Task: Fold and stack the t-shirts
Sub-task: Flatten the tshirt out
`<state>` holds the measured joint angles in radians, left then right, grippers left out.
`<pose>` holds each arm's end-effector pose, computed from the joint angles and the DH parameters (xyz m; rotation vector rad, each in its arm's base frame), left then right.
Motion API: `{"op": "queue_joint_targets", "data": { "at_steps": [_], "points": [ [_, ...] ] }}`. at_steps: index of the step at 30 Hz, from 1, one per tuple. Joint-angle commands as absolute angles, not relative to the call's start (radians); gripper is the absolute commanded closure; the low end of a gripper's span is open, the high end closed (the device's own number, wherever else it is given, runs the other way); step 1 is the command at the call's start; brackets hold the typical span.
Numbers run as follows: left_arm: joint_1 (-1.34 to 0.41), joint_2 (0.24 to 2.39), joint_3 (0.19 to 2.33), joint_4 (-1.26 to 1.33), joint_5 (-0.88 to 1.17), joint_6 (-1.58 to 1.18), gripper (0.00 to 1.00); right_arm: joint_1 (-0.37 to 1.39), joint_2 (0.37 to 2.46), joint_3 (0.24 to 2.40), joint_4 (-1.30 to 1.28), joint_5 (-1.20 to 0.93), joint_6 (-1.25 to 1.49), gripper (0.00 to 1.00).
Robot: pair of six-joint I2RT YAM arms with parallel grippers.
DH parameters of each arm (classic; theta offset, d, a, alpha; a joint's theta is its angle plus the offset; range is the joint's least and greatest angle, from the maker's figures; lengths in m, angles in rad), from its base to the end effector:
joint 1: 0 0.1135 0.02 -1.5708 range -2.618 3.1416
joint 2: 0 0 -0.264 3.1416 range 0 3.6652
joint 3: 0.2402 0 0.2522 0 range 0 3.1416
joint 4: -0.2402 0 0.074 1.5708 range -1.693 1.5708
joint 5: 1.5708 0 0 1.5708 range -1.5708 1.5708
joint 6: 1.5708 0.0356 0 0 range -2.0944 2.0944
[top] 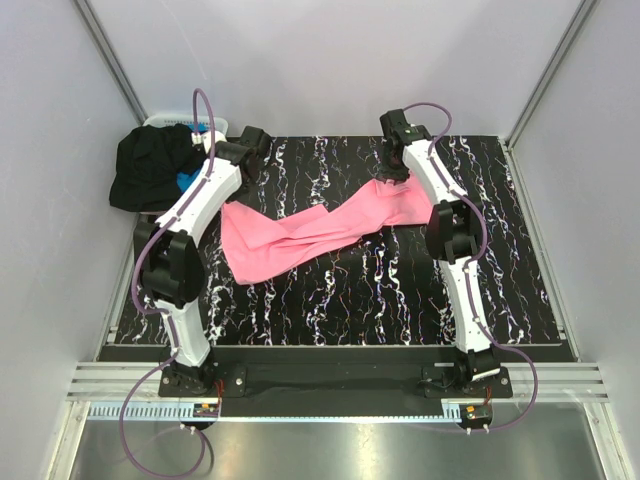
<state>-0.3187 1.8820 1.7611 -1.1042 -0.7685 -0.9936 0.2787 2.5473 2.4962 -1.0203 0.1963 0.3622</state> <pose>0.3734 -0.0971 0.3011 -0.9400 2.1752 0.5055 0.5197 0.1415 0.2131 0.1743 2.6026 -0.0342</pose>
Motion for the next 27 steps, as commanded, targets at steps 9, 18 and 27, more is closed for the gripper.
{"op": "queue_joint_targets", "data": {
  "at_steps": [9,18,27],
  "points": [
    [-0.304,1.893,1.793,-1.045,-0.716,-0.934,1.0,0.299,2.491,2.442,-1.017,0.089,0.319,0.62],
    [-0.298,1.881,1.77,-1.017,-0.676,-0.897,1.0,0.308,2.528,2.444,-1.014,0.014,0.275,0.55],
    [-0.288,1.879,1.756,-1.0,-0.653,-0.874,1.0,0.31,2.574,2.471,-1.026,0.046,0.278,0.55]
  ]
}}
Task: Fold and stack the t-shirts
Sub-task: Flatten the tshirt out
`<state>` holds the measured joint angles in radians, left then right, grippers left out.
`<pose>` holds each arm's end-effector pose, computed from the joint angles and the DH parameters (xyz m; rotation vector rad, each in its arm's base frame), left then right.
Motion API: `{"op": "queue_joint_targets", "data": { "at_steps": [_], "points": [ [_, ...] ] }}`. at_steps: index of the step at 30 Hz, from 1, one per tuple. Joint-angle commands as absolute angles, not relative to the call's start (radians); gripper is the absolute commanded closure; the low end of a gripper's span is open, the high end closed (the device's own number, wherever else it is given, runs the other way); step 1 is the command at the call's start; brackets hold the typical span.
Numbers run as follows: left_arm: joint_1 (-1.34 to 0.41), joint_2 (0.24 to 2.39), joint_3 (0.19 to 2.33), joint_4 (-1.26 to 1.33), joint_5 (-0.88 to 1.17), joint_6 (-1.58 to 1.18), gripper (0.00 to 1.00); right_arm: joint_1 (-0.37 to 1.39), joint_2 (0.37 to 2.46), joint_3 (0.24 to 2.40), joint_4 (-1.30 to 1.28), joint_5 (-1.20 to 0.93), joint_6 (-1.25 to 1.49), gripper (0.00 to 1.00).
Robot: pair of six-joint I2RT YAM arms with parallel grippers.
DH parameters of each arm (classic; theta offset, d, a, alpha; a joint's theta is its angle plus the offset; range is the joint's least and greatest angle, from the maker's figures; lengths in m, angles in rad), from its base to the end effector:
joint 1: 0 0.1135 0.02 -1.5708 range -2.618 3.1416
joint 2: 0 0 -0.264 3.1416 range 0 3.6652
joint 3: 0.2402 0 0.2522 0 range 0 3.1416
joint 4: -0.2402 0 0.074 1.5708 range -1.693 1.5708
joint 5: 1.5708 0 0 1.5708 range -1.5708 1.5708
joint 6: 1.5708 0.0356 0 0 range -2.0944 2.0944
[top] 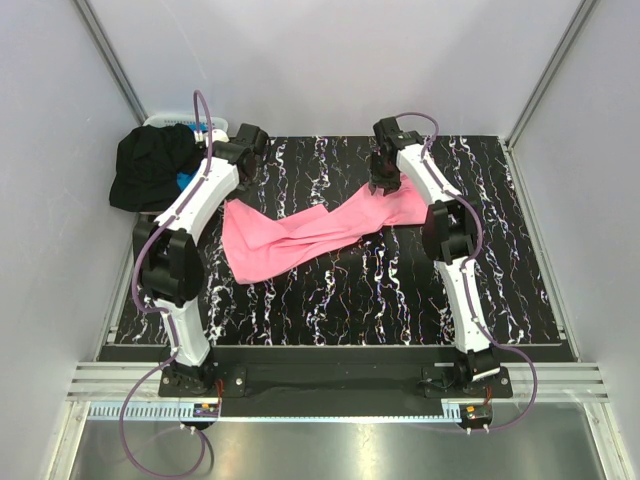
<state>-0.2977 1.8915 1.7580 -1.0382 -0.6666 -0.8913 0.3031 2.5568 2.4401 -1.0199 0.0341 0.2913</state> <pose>0.3828 -0.0944 0.2969 -0.8687 2.2617 0.4194 0.5124 0.1590 0.1909 -0.0058 2.7136 0.1310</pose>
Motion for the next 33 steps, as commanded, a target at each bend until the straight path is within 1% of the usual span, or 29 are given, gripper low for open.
{"op": "queue_joint_targets", "data": {
  "at_steps": [1,5,12,23,26,27,30,31,33],
  "points": [
    [-0.288,1.878,1.753,-0.997,-0.65,-0.871,1.0,0.31,2.58,2.473,-1.032,0.075,0.281,0.55],
    [-0.287,1.864,1.738,-0.991,-0.644,-0.864,1.0,0.31,2.602,2.49,-1.026,0.094,0.275,0.55],
    [-0.285,1.847,1.713,-0.98,-0.637,-0.85,1.0,0.31,2.665,2.603,-1.009,0.124,0.282,0.58],
    [-0.281,1.848,1.703,-0.969,-0.624,-0.839,1.0,0.31,2.629,2.605,-0.991,0.152,0.278,0.6],
    [-0.281,1.844,1.698,-0.969,-0.626,-0.836,1.0,0.311,2.635,2.592,-0.994,0.141,0.284,0.68],
    [-0.281,1.842,1.694,-0.968,-0.626,-0.836,1.0,0.31,2.632,2.583,-0.994,0.141,0.285,0.78],
    [-0.279,1.836,1.684,-0.966,-0.627,-0.838,1.0,0.31,2.622,2.579,-0.997,0.159,0.285,0.92],
    [-0.279,1.833,1.684,-0.966,-0.626,-0.839,1.0,0.311,2.617,2.579,-0.996,0.175,0.284,1.0],
    [-0.279,1.832,1.678,-0.965,-0.624,-0.839,1.0,0.31,2.603,2.579,-0.999,0.187,0.284,1.0]
  ]
}}
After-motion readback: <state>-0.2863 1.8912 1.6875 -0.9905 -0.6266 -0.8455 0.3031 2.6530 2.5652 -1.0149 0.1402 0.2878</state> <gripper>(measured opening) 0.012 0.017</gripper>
